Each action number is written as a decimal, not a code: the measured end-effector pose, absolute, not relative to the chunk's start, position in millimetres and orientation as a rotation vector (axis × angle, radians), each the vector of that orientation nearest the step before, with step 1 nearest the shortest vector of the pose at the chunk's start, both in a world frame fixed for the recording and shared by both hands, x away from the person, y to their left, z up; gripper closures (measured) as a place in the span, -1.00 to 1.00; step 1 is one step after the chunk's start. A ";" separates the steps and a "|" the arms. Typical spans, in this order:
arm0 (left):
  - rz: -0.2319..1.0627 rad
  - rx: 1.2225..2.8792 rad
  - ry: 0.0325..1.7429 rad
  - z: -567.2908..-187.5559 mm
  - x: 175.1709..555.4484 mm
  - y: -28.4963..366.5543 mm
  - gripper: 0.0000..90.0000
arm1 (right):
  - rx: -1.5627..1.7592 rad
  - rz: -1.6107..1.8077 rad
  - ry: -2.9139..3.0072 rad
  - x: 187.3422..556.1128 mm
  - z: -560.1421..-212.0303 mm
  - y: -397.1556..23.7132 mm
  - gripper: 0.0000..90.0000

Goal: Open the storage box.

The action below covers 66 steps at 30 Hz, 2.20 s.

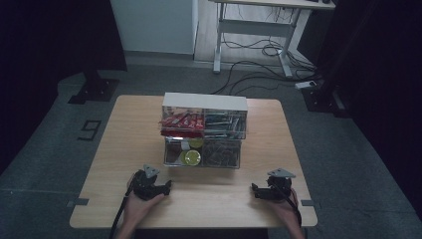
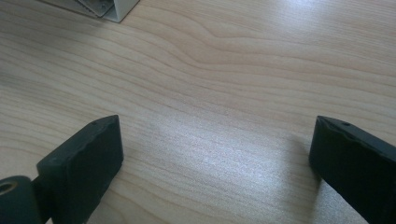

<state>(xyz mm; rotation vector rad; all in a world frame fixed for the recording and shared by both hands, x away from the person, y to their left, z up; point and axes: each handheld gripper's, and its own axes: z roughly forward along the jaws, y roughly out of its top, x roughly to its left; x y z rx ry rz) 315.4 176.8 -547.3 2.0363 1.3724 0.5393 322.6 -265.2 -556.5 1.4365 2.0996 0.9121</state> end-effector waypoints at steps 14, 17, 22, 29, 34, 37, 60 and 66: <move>0.542 2.033 1.375 -547.2 315.5 177.2 -0.66 | 1.424 0.933 2.078 320.6 -555.3 -262.8 -0.66; 0.543 2.031 1.377 -547.2 315.3 177.3 -0.66 | 1.427 0.932 2.073 320.2 -555.3 -261.2 -0.65; 0.550 2.018 1.382 -546.9 313.9 179.3 -0.56 | 1.433 0.933 2.067 320.2 -555.3 -261.2 -0.62; 0.544 2.002 1.390 -546.6 313.3 181.0 -0.51 | 1.427 0.936 2.068 319.5 -555.0 -261.0 -0.57; 0.506 1.966 1.399 -543.1 312.3 184.1 -0.52 | 1.423 0.941 2.072 319.6 -554.9 -261.3 -0.56; 0.523 1.941 1.394 -538.0 309.5 185.8 -0.48 | 1.421 0.942 2.074 319.7 -554.9 -261.5 -0.56; 0.536 1.829 1.362 -494.1 304.5 196.6 0.14 | 1.414 0.949 2.076 320.1 -554.9 -263.8 -0.52; 0.561 1.832 1.309 -476.7 302.9 194.3 0.29 | 1.414 0.949 2.074 320.1 -554.9 -263.8 -0.52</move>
